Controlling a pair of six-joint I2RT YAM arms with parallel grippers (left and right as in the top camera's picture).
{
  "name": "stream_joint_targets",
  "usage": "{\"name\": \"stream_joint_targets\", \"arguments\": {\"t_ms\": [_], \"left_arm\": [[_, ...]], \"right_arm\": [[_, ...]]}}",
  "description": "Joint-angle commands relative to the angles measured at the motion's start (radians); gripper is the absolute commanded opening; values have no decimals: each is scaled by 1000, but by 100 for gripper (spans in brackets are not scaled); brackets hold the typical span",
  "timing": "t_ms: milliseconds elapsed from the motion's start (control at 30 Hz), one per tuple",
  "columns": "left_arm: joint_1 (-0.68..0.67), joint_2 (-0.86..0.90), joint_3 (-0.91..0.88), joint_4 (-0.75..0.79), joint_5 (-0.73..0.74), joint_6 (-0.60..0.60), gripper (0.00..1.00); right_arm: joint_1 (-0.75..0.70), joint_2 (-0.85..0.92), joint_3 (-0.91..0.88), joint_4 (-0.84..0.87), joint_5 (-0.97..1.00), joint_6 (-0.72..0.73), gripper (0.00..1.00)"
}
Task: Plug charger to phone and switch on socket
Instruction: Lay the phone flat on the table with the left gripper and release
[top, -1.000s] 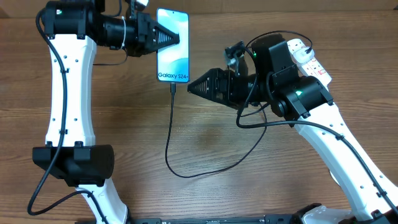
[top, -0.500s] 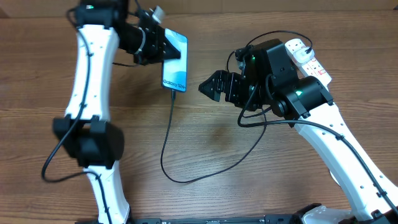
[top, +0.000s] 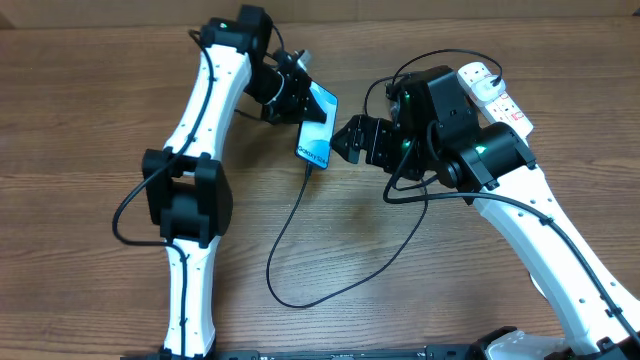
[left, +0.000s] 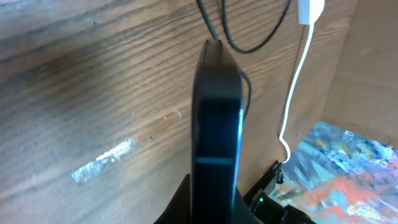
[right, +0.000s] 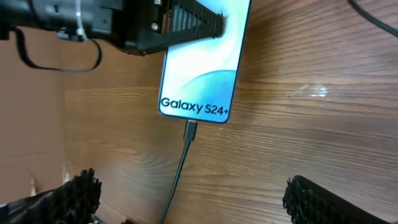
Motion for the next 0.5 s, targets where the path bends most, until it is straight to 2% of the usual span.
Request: {"name": "stream_joint_targets", "arguments": {"t_ms": [0,233,467], "left_arm": [[3,44,2,15,37,13,4],[-8,79,2,45,18,26,4],[-30,83,2,96,-50,25,6]], "right_arm": [[-3,1,4,-11,61,-5,96],[-3,1,4,-85,310,-1,100],[-3,1,4,-118,402,-1,100]]}}
